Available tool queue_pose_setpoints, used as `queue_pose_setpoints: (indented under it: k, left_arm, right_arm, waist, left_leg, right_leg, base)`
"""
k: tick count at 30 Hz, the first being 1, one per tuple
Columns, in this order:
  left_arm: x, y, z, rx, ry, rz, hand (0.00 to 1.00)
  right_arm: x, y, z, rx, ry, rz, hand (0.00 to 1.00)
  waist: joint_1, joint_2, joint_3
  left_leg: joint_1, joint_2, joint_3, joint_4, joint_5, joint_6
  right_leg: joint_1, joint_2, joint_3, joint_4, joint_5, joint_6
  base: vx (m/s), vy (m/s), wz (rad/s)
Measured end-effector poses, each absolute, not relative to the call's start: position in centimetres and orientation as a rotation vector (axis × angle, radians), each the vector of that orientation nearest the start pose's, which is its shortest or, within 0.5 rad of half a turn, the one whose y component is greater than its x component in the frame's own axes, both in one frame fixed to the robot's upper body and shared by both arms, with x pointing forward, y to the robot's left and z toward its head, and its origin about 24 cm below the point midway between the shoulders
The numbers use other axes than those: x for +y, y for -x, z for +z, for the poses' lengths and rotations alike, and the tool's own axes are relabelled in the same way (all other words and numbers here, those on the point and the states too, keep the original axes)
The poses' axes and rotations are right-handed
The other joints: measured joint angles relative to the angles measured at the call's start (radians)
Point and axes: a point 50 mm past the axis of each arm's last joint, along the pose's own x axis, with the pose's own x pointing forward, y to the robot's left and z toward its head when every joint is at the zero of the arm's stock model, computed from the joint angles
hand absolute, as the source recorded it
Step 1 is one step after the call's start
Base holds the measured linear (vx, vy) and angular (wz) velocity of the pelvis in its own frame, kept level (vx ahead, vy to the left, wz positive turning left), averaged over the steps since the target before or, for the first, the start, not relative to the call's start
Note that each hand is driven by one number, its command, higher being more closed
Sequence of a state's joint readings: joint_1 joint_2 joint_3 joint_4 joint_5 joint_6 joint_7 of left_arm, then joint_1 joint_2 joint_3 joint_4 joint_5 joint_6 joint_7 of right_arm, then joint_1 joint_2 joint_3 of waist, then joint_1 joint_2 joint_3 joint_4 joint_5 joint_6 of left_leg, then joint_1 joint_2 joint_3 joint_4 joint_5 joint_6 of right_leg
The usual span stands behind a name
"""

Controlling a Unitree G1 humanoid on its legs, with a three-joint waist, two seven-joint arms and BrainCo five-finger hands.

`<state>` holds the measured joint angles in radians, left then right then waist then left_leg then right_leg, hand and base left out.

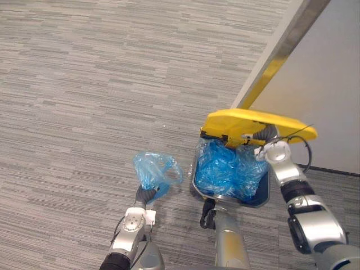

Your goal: Gather rubbish on tea table into small bin, then transfer packed bag to large trash can.

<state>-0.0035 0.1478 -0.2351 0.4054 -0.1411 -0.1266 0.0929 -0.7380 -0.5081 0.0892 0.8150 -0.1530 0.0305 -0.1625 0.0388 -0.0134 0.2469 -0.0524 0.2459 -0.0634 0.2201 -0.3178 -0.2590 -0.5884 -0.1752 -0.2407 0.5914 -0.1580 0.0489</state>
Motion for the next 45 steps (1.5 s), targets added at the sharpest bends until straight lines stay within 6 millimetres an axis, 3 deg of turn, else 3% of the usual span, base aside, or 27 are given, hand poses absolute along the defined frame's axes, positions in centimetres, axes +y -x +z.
queue_pose_setpoints:
  k: [9, 11, 18, 21, 26, 31, 38, 45]
  left_arm:
    - [10.6, -23.6, -1.1, 0.157, 0.019, -0.250, 1.00]
    - [9.9, -23.7, 0.0, 0.112, 0.025, -0.286, 1.00]
    - [3.7, -24.1, 6.6, -0.155, 0.121, -0.553, 1.00]
    - [2.1, -24.6, 8.4, -0.221, 0.152, -0.608, 1.00]
    - [1.5, -25.3, 9.8, -0.266, 0.154, -0.612, 1.00]
    - [1.0, -27.5, 10.7, -0.294, 0.064, -0.582, 1.00]
    - [3.0, -32.0, 9.5, -0.212, -0.142, -0.442, 1.00]
    - [3.2, -33.0, 9.0, -0.169, -0.235, -0.435, 1.00]
  right_arm:
    - [-26.2, -37.8, 12.5, 0.072, 0.614, -0.258, 0.00]
    - [-26.0, -38.1, 13.2, 0.051, 0.610, -0.258, 0.00]
    - [-26.1, -38.7, 16.1, -0.031, 0.617, -0.278, 0.00]
    - [-25.8, -39.1, 17.1, -0.059, 0.614, -0.279, 0.00]
    - [-24.9, -39.7, 19.8, -0.143, 0.614, -0.280, 0.00]
    - [-24.2, -39.9, 20.0, -0.159, 0.633, -0.262, 0.00]
    - [-23.4, -39.6, 21.8, -0.249, 0.643, -0.241, 0.00]
    - [-22.5, -39.2, 22.9, -0.320, 0.647, -0.214, 0.00]
  waist:
    - [-0.016, 0.000, 0.000]
    - [-0.031, 0.000, 0.000]
    - [-0.053, 0.002, -0.001]
    - [-0.060, 0.003, -0.001]
    - [-0.079, 0.005, -0.001]
    - [-0.084, 0.008, 0.000]
    - [-0.116, 0.011, 0.002]
    - [-0.144, 0.010, 0.031]
  left_leg:
    - [0.054, -0.010, 0.029, -0.045, 0.013, 0.004]
    - [0.052, -0.012, 0.028, -0.045, 0.013, 0.004]
    - [0.056, -0.014, 0.034, -0.045, 0.016, 0.003]
    - [0.071, -0.015, 0.048, -0.058, 0.020, 0.002]
    - [0.085, -0.016, 0.057, -0.101, 0.048, 0.001]
    - [0.080, -0.017, 0.064, -0.115, 0.059, 0.004]
    - [0.029, -0.023, 0.082, -0.116, 0.065, 0.004]
    - [-0.013, -0.028, 0.090, -0.119, 0.064, 0.004]
  right_leg:
    - [0.019, -0.001, 0.023, -0.004, 0.000, 0.000]
    - [0.020, -0.001, 0.024, -0.008, 0.000, 0.000]
    - [0.018, -0.001, 0.027, -0.007, 0.004, -0.002]
    - [0.018, 0.002, 0.033, -0.007, 0.008, -0.008]
    - [0.021, 0.005, 0.034, -0.037, 0.029, -0.004]
    - [0.027, 0.017, 0.036, -0.085, 0.059, -0.002]
    - [-0.029, 0.020, 0.048, -0.104, 0.082, -0.004]
    - [-0.080, 0.019, 0.059, -0.096, 0.082, -0.005]
  base:
    - [0.00, 0.026, -0.06]
    - [-0.04, 0.005, -0.01]
    - [-0.01, 0.004, -0.02]
    - [-0.01, 0.007, -0.10]
    - [-0.03, -0.003, -0.05]
    - [-0.05, 0.010, -0.04]
    - [-0.01, 0.009, -0.05]
    - [0.00, 0.000, 0.00]
